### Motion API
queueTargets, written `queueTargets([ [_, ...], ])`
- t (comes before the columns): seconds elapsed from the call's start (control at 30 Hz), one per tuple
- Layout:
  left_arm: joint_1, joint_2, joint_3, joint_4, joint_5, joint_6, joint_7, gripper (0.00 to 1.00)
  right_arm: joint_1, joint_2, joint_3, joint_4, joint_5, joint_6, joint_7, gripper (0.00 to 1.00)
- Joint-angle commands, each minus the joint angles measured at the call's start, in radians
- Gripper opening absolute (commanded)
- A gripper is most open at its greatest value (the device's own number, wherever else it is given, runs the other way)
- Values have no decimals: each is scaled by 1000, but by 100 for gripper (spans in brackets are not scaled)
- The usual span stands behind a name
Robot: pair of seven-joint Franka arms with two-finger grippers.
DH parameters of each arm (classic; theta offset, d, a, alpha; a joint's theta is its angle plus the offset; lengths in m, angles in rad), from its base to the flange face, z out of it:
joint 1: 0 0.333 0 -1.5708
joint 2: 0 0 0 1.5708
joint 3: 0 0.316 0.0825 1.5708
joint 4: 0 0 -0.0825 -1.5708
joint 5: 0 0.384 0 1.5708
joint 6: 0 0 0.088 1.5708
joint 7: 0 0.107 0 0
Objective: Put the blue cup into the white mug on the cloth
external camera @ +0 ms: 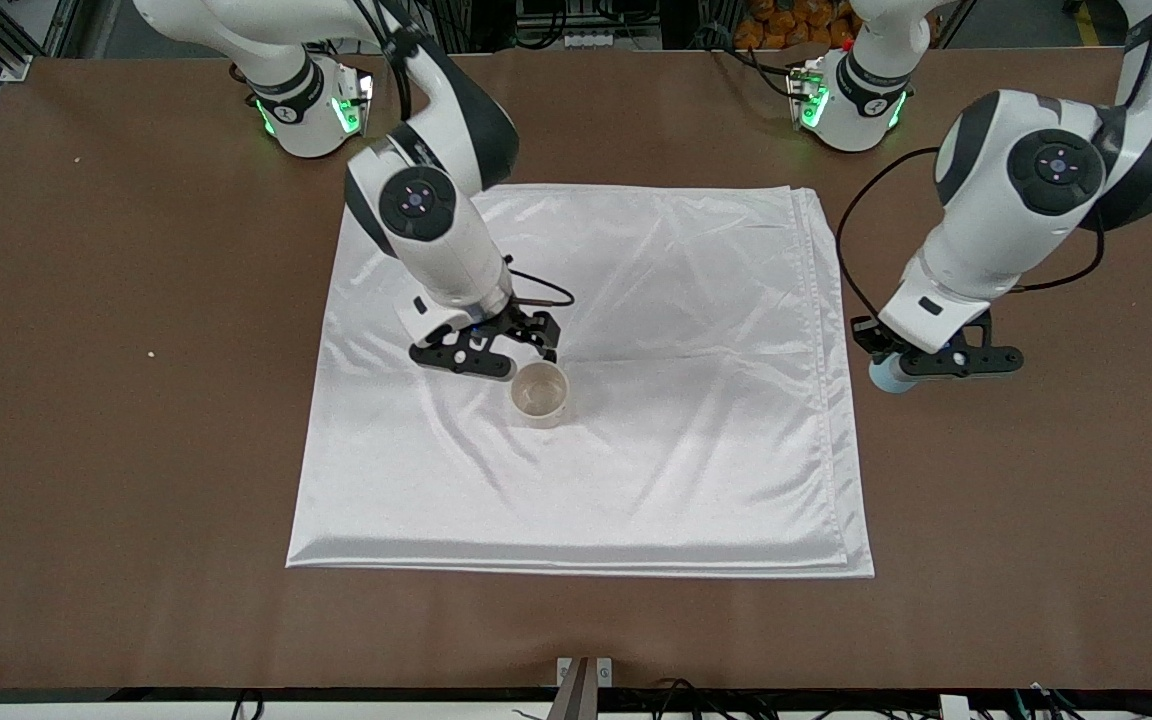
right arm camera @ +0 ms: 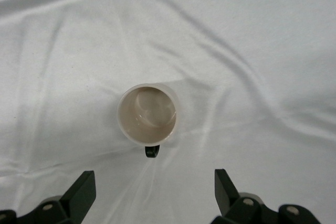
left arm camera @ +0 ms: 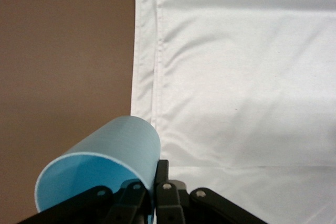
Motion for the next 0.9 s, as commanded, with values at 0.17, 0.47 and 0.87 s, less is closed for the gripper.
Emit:
queueTargets([
  [0.17, -27, 85, -131, 83, 29, -57, -164, 0, -62, -215, -31, -32, -79, -226, -94, 100],
  [0.47, -199, 191, -121, 151, 32, -57, -307, 0, -167, -280, -43, 79, -73, -482, -97, 100],
  [0.87, -567, 319, 87, 293, 31, -58, -470, 0, -319, -275, -51, 141, -70, -537, -188, 100],
])
